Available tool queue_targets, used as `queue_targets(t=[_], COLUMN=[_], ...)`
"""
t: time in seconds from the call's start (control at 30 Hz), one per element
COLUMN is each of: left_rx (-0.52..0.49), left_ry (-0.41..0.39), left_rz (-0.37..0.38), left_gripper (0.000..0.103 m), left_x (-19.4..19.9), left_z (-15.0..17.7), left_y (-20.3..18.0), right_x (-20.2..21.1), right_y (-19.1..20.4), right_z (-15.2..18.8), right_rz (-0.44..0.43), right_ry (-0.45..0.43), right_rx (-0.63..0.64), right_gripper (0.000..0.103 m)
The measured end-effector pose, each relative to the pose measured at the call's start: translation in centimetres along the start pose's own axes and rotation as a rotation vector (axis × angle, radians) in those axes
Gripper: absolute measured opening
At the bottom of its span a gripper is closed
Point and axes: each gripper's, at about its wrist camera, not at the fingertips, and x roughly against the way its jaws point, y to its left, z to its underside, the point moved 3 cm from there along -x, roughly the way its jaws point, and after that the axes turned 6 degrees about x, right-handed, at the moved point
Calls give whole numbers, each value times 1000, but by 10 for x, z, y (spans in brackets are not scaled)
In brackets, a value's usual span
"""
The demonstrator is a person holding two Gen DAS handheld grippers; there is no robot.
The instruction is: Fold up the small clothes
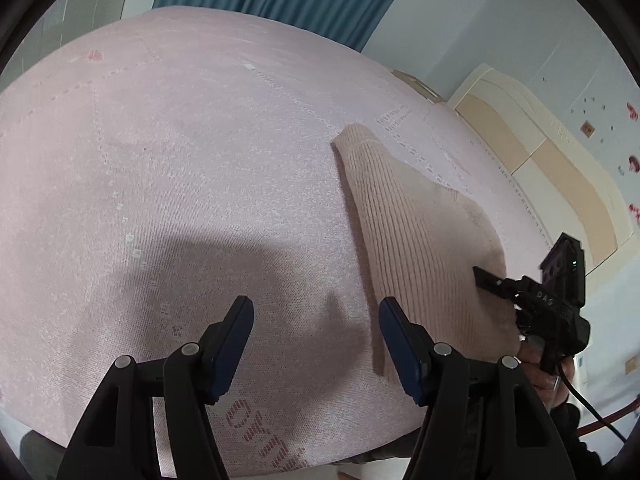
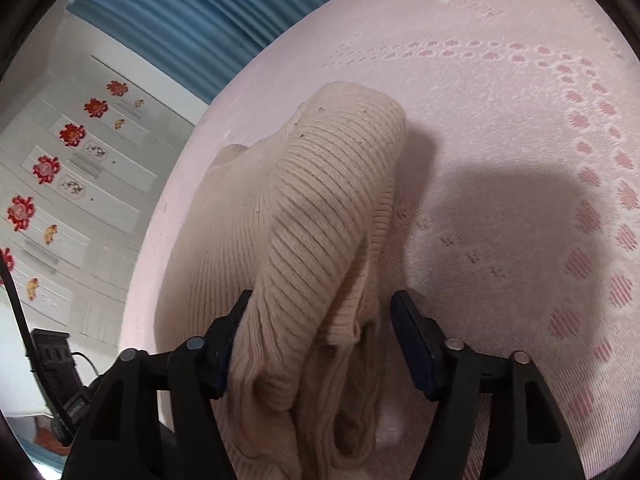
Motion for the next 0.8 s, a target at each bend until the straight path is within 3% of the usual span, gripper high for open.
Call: queue_targets(t=[0.17,0.3,0.5,0.63,0.8], left_rx=[5,33,48,78,107], left_ry=[-20,-24,-56,-63,-59], left_rz=[-7,-3,-17,-16,-2], left_gripper=[63,63,63,63,63], left_x=[2,7,23,29,26], left_z=[-4,-5,-20,-29,-36], left_y=[4,13,25,36,48], right_x=[9,33,57,59,57], right_y=[9,31,94,152,213], right_z=[-6,-14,-40,-57,-71], right_rz=[2,1,14,28,119], right_ry=[11,-49,-125,-172,-176], right_rx=[-7,-34,-48,28,184], right_gripper=[37,33,24,19,18])
